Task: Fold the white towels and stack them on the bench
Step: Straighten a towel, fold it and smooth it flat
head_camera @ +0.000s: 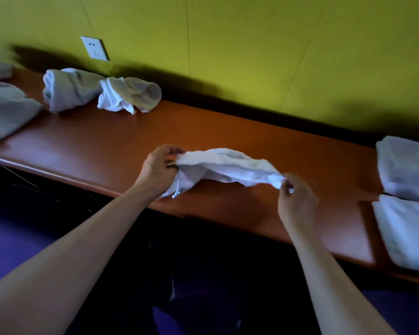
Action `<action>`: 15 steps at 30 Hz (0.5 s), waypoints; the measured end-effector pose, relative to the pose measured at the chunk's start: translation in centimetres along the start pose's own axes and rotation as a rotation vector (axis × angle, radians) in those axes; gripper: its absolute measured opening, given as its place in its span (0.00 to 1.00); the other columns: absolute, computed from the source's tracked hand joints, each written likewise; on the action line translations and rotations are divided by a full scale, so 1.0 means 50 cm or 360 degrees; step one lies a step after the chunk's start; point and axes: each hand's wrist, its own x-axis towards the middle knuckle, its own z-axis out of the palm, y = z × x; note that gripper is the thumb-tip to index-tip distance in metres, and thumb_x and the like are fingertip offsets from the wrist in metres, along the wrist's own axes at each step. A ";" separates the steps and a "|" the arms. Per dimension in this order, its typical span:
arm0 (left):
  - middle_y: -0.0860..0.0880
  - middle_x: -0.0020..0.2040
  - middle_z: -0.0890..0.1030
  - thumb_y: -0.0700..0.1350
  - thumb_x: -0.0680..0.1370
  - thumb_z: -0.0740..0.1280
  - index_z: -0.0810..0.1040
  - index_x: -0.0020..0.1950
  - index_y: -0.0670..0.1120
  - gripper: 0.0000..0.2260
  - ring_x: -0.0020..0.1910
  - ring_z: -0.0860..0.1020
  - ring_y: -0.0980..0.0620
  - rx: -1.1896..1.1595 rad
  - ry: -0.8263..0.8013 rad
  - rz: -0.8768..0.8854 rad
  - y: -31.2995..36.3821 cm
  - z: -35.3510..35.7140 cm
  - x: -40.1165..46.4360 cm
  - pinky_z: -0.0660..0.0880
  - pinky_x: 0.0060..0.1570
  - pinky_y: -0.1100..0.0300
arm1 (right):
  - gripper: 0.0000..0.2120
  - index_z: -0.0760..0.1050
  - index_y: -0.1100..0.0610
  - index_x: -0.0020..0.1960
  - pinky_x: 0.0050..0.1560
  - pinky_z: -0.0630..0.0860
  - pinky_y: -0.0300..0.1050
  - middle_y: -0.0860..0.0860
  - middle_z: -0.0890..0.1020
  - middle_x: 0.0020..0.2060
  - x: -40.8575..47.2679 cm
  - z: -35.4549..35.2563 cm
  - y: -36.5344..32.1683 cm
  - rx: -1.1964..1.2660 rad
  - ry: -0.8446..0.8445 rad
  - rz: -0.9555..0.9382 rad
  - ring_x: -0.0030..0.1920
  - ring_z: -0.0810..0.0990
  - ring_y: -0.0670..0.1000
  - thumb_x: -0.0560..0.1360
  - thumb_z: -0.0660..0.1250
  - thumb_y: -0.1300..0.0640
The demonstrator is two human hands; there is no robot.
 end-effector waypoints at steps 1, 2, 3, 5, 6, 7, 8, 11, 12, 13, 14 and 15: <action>0.51 0.50 0.84 0.35 0.68 0.62 0.81 0.49 0.56 0.19 0.47 0.80 0.52 0.0007 0.0033 -0.0006 0.007 -0.007 0.008 0.75 0.46 0.61 | 0.10 0.78 0.52 0.60 0.57 0.75 0.56 0.55 0.83 0.54 0.013 -0.021 0.008 0.0091 0.0065 0.0046 0.55 0.81 0.59 0.81 0.62 0.57; 0.52 0.49 0.84 0.33 0.70 0.61 0.81 0.50 0.54 0.19 0.47 0.80 0.53 0.0042 0.0099 -0.0001 0.016 -0.016 0.013 0.73 0.45 0.62 | 0.10 0.78 0.53 0.59 0.56 0.76 0.55 0.55 0.83 0.53 0.025 -0.042 0.013 0.0191 0.0115 0.0077 0.55 0.81 0.59 0.81 0.61 0.58; 0.53 0.49 0.83 0.32 0.71 0.61 0.81 0.52 0.51 0.18 0.47 0.79 0.53 0.0068 0.0184 0.0005 0.024 -0.025 0.018 0.71 0.45 0.62 | 0.10 0.77 0.53 0.58 0.55 0.76 0.54 0.55 0.83 0.53 0.037 -0.063 0.017 0.0278 0.0149 0.0092 0.54 0.80 0.59 0.81 0.60 0.58; 0.52 0.50 0.82 0.35 0.74 0.62 0.80 0.56 0.48 0.15 0.48 0.77 0.51 0.0110 0.0318 0.0002 0.044 -0.045 0.021 0.70 0.47 0.61 | 0.10 0.76 0.56 0.58 0.55 0.74 0.54 0.57 0.82 0.53 0.061 -0.105 0.024 0.0356 0.0213 0.0094 0.54 0.79 0.60 0.81 0.59 0.60; 0.50 0.50 0.82 0.38 0.75 0.63 0.79 0.57 0.47 0.13 0.48 0.77 0.50 0.0134 0.0354 0.0009 0.051 -0.055 0.023 0.70 0.47 0.60 | 0.10 0.76 0.58 0.59 0.55 0.73 0.53 0.59 0.81 0.53 0.071 -0.127 0.025 0.0362 0.0251 0.0088 0.55 0.79 0.61 0.81 0.59 0.61; 0.48 0.49 0.82 0.40 0.75 0.63 0.80 0.56 0.47 0.12 0.48 0.77 0.48 0.0162 0.0370 0.0024 0.057 -0.065 0.025 0.72 0.47 0.58 | 0.11 0.77 0.59 0.59 0.56 0.72 0.52 0.61 0.81 0.53 0.080 -0.147 0.027 0.0344 0.0278 0.0091 0.55 0.78 0.62 0.81 0.59 0.61; 0.47 0.49 0.83 0.41 0.76 0.63 0.80 0.56 0.48 0.11 0.48 0.78 0.46 0.0197 0.0379 0.0029 0.065 -0.076 0.025 0.73 0.47 0.56 | 0.12 0.77 0.58 0.60 0.56 0.71 0.52 0.62 0.80 0.54 0.087 -0.168 0.029 0.0296 0.0304 0.0110 0.55 0.78 0.63 0.80 0.59 0.61; 0.45 0.49 0.82 0.41 0.77 0.60 0.80 0.58 0.49 0.13 0.50 0.77 0.43 0.0159 0.0393 -0.0020 0.097 -0.109 0.028 0.74 0.48 0.52 | 0.13 0.78 0.55 0.58 0.56 0.72 0.53 0.60 0.81 0.54 0.106 -0.227 0.036 0.0169 0.0428 0.0240 0.56 0.78 0.63 0.79 0.58 0.58; 0.44 0.50 0.81 0.41 0.77 0.59 0.80 0.58 0.49 0.14 0.51 0.77 0.41 0.0126 0.0397 -0.0066 0.109 -0.118 0.028 0.73 0.48 0.53 | 0.13 0.78 0.55 0.58 0.57 0.71 0.54 0.60 0.81 0.54 0.112 -0.243 0.040 0.0147 0.0465 0.0291 0.57 0.79 0.63 0.78 0.58 0.59; 0.42 0.51 0.80 0.41 0.78 0.58 0.80 0.58 0.48 0.14 0.52 0.77 0.40 0.0101 0.0401 -0.0103 0.117 -0.125 0.030 0.71 0.47 0.54 | 0.14 0.78 0.56 0.57 0.58 0.71 0.56 0.61 0.81 0.55 0.116 -0.258 0.045 0.0136 0.0482 0.0340 0.58 0.78 0.64 0.77 0.57 0.58; 0.40 0.53 0.80 0.41 0.80 0.57 0.79 0.56 0.47 0.13 0.53 0.76 0.38 0.0086 0.0407 -0.0139 0.125 -0.132 0.030 0.68 0.47 0.54 | 0.15 0.77 0.58 0.58 0.59 0.71 0.57 0.63 0.80 0.56 0.119 -0.269 0.049 0.0138 0.0472 0.0370 0.59 0.78 0.65 0.77 0.56 0.57; 0.37 0.54 0.79 0.41 0.81 0.55 0.78 0.52 0.44 0.12 0.53 0.75 0.37 0.0060 0.0417 -0.0167 0.132 -0.139 0.029 0.67 0.46 0.53 | 0.18 0.76 0.61 0.59 0.60 0.71 0.58 0.65 0.79 0.57 0.122 -0.277 0.052 0.0157 0.0445 0.0381 0.59 0.77 0.66 0.76 0.54 0.56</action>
